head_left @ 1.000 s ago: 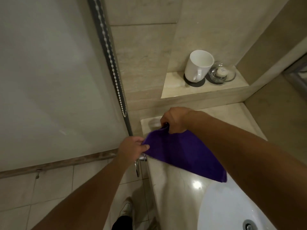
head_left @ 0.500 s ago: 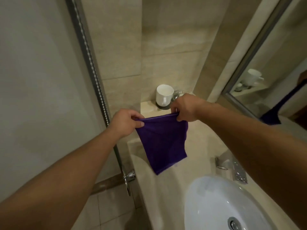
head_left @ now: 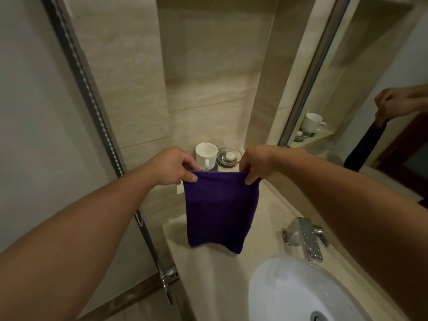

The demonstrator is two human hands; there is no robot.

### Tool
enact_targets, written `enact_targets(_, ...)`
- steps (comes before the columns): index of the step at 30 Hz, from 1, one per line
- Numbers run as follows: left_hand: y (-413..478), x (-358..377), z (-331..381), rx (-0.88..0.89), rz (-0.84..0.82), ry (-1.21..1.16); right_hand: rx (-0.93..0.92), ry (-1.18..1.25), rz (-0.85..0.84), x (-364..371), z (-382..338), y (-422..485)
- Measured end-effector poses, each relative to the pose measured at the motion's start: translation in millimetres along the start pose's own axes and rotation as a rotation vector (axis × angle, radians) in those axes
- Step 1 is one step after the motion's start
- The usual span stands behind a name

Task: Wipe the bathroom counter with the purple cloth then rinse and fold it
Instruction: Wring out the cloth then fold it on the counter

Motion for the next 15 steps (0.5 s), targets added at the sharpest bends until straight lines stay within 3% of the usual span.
enact_targets(12,38,8,18,0.088,0.288,-0.044,0.077,-0.069,0.399,-21,42,-5)
enact_targets(15,19,11,21,0.112,0.283,-0.070,0.074,-0.073,0.399,-16,40,-23)
Point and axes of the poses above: each hand's wrist, its own y-axis towards the middle knuckle, its own x-axis out of the palm, z = x × y, the point moved 10 cm from there along y, towards the middle knuckle, and after that the axes turned 14 degrees about z, right-handed, at the moved point
